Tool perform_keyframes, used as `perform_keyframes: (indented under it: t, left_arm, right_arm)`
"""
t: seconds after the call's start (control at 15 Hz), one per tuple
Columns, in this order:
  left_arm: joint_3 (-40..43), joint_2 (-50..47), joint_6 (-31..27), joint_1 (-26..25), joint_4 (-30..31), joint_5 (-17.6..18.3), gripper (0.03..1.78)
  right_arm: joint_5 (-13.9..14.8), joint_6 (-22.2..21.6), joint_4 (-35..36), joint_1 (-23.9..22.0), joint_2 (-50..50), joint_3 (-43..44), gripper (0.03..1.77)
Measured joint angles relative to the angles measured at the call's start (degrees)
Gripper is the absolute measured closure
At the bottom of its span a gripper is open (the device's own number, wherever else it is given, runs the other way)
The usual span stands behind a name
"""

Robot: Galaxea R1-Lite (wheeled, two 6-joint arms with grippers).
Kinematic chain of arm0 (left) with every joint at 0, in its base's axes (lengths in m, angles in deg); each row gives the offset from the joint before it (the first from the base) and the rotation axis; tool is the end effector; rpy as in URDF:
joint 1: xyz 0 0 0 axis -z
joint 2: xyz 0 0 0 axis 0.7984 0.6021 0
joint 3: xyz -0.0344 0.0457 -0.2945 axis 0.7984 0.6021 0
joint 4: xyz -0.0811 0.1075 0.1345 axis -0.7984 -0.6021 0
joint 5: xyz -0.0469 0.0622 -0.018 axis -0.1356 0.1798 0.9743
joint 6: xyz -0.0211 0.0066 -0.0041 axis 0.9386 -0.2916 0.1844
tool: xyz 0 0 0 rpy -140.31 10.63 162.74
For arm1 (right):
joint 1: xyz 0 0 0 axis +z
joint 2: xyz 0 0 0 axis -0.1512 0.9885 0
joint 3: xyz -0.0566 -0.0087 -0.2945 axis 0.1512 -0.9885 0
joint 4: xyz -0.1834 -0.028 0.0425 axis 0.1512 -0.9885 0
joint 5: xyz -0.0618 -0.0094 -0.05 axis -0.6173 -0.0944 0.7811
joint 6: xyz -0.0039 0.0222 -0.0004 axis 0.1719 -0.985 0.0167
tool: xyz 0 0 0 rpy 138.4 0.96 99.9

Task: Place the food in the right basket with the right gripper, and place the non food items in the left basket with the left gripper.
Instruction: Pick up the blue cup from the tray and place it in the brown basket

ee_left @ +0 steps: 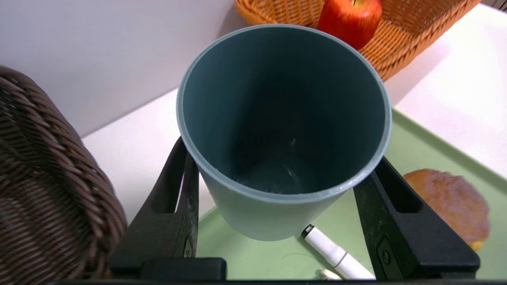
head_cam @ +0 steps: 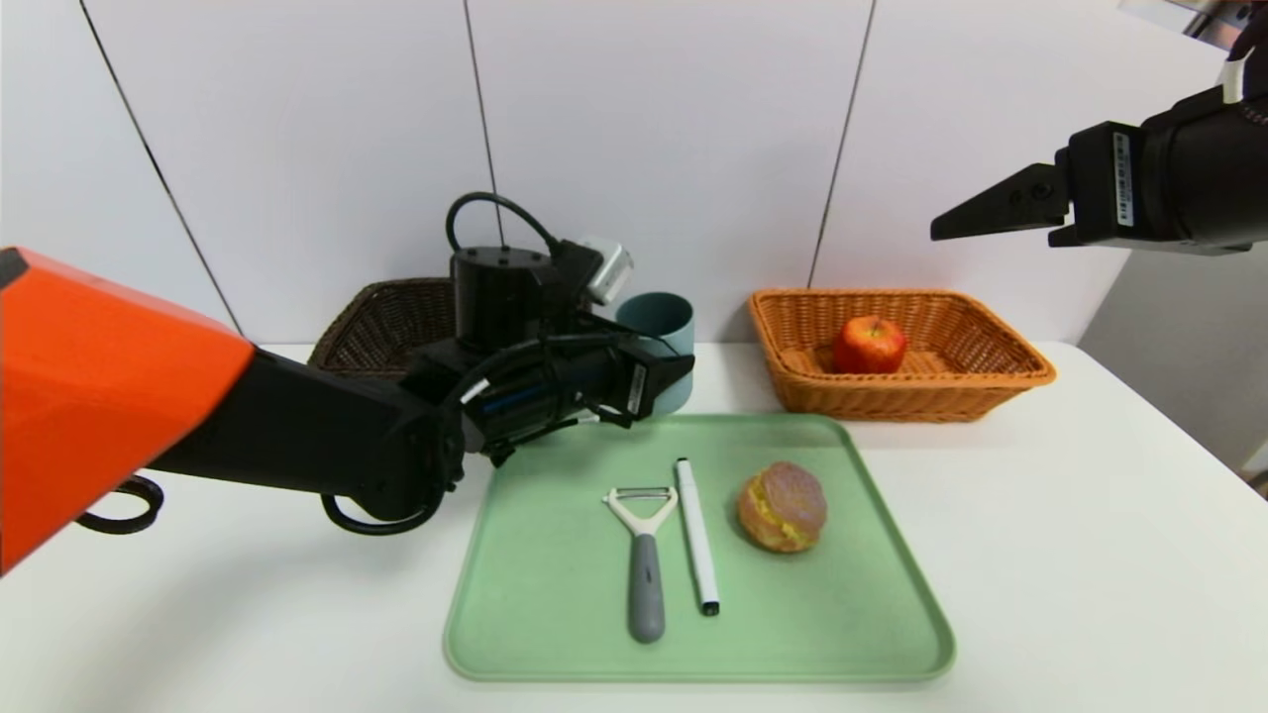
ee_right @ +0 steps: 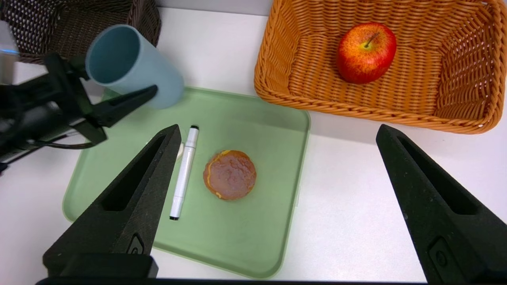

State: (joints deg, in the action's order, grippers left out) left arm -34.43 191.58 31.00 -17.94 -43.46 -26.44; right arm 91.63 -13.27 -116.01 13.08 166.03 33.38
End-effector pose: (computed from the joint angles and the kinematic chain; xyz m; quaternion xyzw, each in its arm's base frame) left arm 0.3197 -0.2282 0.1918 0.0243 0.0608 -0.3713 0.9262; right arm 0.2143 0.0843 0.3560 0.0299 0.2659 0.1328 0.9543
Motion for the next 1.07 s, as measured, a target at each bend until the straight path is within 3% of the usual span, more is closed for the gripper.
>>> perform_keyframes:
  t: [0.27, 0.47, 1.07]
  left_arm:
    - [-5.71, -5.24, 0.51, -0.15, -8.73, -0.02, 0.71]
    - [-9.37, -7.47, 0.51, -3.27, -12.97, -0.11, 0.71]
    - [-11.80, -8.59, -0.43, -24.98, -17.77, -0.44, 0.72]
  right_arm:
    - [0.00, 0.00, 0.04, 0.09, -0.20, 0.04, 0.10]
    - [0.07, -0.09, 0.06, 0.07, -0.38, -0.22, 0.10]
    - [-0.12, 0.07, 0.41, 0.50, -0.22, -0.52, 0.10]
